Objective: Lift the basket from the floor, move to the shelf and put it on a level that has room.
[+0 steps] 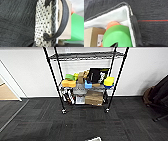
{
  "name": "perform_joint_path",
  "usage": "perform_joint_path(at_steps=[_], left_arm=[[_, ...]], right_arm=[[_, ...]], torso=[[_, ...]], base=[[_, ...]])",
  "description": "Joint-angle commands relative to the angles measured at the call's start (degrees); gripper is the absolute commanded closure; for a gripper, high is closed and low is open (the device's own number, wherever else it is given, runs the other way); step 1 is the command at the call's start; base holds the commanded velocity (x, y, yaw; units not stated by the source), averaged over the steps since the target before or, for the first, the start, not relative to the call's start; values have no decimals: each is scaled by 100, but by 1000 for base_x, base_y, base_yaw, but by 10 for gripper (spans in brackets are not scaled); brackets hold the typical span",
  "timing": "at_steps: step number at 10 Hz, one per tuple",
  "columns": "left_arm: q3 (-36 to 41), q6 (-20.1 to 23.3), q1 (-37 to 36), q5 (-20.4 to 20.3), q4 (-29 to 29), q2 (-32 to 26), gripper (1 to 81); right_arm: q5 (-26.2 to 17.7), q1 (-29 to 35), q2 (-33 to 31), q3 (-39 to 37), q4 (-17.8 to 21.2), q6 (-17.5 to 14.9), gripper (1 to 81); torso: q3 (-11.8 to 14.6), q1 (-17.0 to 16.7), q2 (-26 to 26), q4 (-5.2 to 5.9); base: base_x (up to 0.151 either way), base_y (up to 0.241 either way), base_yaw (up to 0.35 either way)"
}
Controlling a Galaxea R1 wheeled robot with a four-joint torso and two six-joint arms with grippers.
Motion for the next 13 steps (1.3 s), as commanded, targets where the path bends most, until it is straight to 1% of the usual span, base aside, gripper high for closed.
perform_joint_path(at_steps=[1,3,5,7,11,13], left_arm=[[56,-7,-521,217,78,-76,10],[21,1,-644,157,70,-85,10],[-84,19,-801,-19,157,-68,10],[-84,19,-864,-11,176,-15,10],[-49,19,-1004,24,184,20,10],[-76,19,-1004,42,184,99,10]], right_arm=[[-201,681,0,-10,9,-16,10],[-122,690,141,-37,44,46,10],[-104,682,360,-343,61,64,10],[1,629,571,-678,78,64,10],[19,628,659,-748,70,64,10],[133,654,729,-976,61,55,10]], torso=[[2,0,0,0],[-35,2,-2,0],[-35,2,-2,0],[-37,2,-2,0],[-37,2,-2,0],[-37,2,-2,0]], base=[[0,0,0],[0,0,0],[0,0,0],[0,0,0],[0,0,0],[0,0,0]])
